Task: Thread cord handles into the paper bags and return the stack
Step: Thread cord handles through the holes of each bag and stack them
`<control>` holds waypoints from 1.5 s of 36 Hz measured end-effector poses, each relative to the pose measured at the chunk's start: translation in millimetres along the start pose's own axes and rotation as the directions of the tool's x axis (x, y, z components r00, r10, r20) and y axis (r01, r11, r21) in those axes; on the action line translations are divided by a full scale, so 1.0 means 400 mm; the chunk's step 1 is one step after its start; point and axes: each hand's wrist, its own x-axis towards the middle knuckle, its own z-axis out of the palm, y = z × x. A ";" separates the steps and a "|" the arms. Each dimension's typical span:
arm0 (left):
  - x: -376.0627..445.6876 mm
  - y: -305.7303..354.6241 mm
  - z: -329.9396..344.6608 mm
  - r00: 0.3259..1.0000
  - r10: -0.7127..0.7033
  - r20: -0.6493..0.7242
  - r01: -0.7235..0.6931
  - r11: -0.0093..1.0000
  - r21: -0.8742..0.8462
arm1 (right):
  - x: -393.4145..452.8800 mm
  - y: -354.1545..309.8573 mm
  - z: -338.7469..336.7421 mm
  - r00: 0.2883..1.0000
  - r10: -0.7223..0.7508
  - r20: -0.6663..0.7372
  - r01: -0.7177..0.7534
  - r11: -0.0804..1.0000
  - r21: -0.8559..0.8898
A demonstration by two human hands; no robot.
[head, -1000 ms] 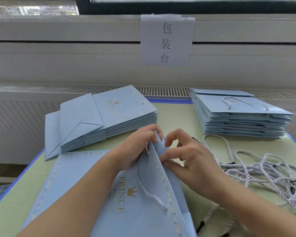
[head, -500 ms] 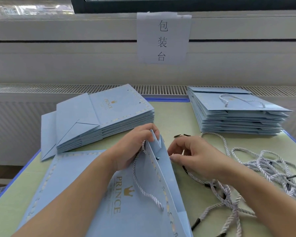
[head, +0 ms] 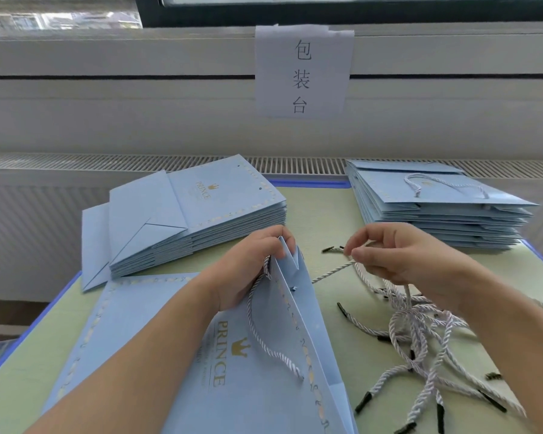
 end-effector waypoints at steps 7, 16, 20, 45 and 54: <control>0.003 -0.002 -0.002 1.000 -0.006 0.001 0.006 1.000 0.015 | 0.010 0.014 0.009 0.978 -0.099 -0.181 0.036 0.947 -0.320; 0.001 -0.001 -0.003 1.000 -0.007 -0.002 0.007 1.000 0.026 | 0.005 0.003 -0.037 0.993 -0.117 0.009 0.103 0.908 0.406; -0.002 0.002 0.001 1.000 0.008 0.000 -0.008 0.998 0.056 | 0.003 0.003 -0.083 0.970 -0.204 0.129 0.064 0.733 0.678; -0.002 0.002 0.000 1.000 0.001 0.017 -0.001 1.000 0.012 | -0.031 -0.021 -0.142 0.824 -0.385 -0.415 0.544 0.740 0.396; 0.002 -0.002 -0.007 1.000 0.000 0.012 -0.001 1.000 0.024 | -0.072 -0.038 0.022 0.890 -0.407 0.204 0.431 0.898 -0.088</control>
